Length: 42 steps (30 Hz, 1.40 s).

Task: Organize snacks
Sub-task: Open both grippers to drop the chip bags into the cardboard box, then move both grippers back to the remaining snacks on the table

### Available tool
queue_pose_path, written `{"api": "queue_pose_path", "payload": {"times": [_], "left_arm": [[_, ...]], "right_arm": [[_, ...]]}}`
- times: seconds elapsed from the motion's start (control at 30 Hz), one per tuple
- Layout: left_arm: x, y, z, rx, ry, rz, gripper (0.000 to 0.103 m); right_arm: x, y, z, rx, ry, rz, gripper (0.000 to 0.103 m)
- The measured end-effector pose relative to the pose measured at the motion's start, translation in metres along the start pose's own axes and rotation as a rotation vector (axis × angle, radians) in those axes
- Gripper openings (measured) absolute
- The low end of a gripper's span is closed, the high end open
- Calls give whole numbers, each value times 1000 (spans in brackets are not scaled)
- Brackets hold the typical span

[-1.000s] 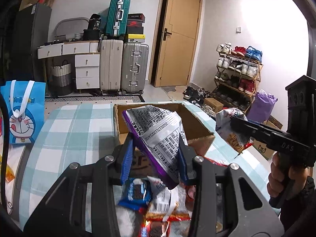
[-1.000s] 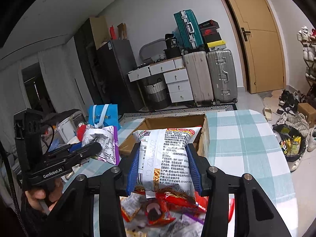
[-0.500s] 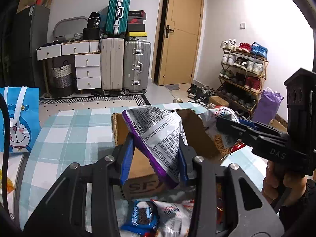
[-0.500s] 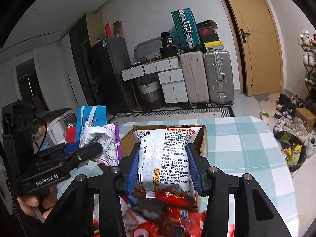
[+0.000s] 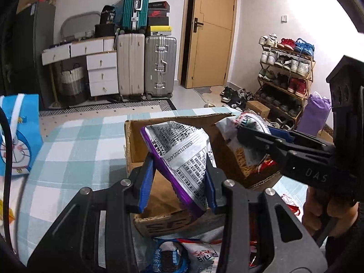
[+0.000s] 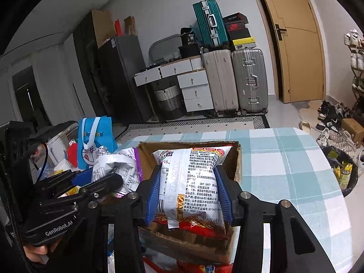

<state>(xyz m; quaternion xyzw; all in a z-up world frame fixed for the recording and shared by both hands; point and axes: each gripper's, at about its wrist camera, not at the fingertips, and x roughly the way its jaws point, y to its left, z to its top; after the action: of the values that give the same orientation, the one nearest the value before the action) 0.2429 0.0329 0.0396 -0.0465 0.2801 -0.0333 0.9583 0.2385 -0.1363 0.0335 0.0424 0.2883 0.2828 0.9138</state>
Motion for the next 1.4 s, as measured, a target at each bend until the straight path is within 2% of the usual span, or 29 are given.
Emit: {"api": "queue_pose_path", "payload": {"times": [0.33, 0.43, 0.57, 0.63, 0.67, 0.7, 0.73, 0.77, 0.83, 0.87, 0.97, 1.4], "left_arm": [[27, 2, -6, -3, 45, -18, 36], [27, 4, -9, -2, 45, 6, 37], [22, 4, -9, 2, 46, 22, 45], [14, 4, -8, 5, 36, 23, 52], [11, 4, -9, 8, 26, 27, 62], [4, 4, -8, 9, 17, 28, 72], [-4, 4, -9, 8, 5, 26, 78], [-10, 3, -9, 8, -6, 26, 86], [-23, 2, -11, 10, -9, 34, 87], [-27, 2, -13, 11, 0, 40, 89], [-45, 3, -22, -3, 0, 52, 103], [-106, 12, -88, -28, 43, 70, 103]], "right_arm": [[14, 5, -3, -23, 26, 26, 46], [16, 4, -4, -20, 44, 40, 46], [12, 10, -5, -43, 41, 54, 49], [7, 12, -4, -47, 20, 28, 54], [4, 12, -4, -52, 18, 19, 56], [0, 12, -5, -59, 18, 20, 67], [-4, 13, -5, -62, 12, 14, 78], [-9, 12, -6, -63, 3, 4, 85], [-23, 10, -7, -66, -11, -10, 102], [-29, 8, -8, -71, -9, -9, 103], [-44, 2, -14, -72, 9, -32, 103], [-104, -20, -66, -17, 113, -136, 103]]}}
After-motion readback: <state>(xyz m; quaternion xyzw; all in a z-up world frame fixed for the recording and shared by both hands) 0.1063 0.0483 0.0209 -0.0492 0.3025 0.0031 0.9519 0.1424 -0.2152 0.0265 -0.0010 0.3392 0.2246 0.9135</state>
